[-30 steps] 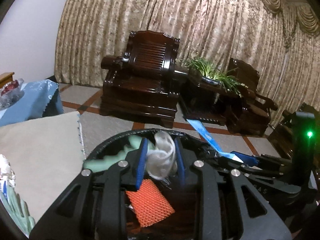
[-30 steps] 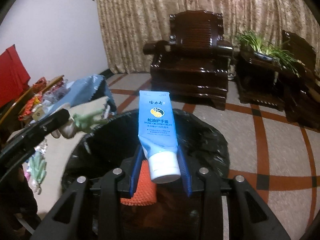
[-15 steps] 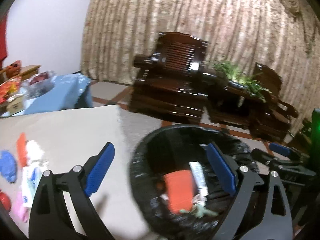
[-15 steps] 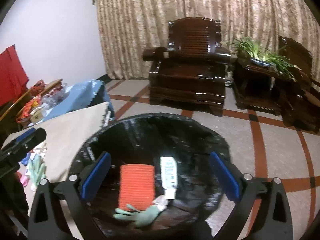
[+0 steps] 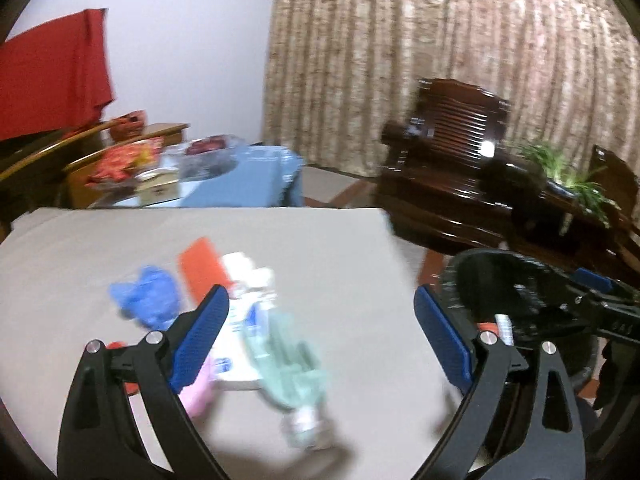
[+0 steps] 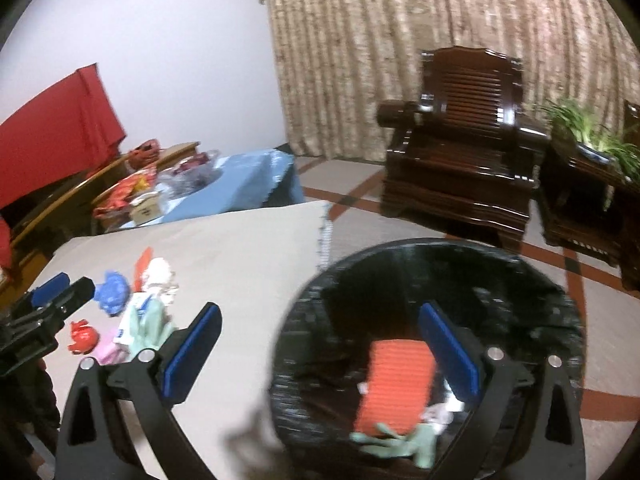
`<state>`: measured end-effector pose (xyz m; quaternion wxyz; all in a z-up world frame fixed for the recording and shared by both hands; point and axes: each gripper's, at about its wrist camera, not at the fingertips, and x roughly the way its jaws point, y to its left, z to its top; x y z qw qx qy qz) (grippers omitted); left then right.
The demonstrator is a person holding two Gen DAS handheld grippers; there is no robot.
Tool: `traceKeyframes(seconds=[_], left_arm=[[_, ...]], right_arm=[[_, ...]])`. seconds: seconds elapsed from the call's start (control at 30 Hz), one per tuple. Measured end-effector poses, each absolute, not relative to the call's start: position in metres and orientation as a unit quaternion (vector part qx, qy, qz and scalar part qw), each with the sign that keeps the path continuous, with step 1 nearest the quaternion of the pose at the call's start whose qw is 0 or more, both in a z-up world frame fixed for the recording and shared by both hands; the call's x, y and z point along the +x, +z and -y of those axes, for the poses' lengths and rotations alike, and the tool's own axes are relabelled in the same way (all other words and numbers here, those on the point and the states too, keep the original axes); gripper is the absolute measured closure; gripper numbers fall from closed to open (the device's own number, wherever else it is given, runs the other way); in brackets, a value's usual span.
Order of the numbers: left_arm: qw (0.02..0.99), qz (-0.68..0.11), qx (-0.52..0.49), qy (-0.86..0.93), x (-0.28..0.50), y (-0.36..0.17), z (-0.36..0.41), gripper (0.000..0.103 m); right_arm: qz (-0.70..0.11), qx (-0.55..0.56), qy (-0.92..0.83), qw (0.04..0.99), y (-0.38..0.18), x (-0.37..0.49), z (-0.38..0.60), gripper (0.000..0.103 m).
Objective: Collect trash
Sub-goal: 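Move both grippers back over the remaining trash on the table, then grasp the green glove with the right gripper while the left gripper grasps the pink soap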
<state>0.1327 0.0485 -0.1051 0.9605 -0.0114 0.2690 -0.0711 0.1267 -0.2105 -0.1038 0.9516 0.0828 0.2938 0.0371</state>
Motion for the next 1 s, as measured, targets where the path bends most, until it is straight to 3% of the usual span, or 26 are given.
traceKeyframes(seconds=[0.57, 1.0], left_arm=[[0.951, -0.308, -0.026, 0.027, 0.113, -0.141, -0.153, 0.012], [0.943, -0.328, -0.027, 0.043, 0.114, -0.165, -0.181, 0.012]], right_arm=[[-0.327, 0.034, 0.131, 0.935, -0.137, 0.145, 0.069, 0.006], [-0.370, 0.018, 0.145, 0.917, -0.186, 0.163, 0.023, 0.017]])
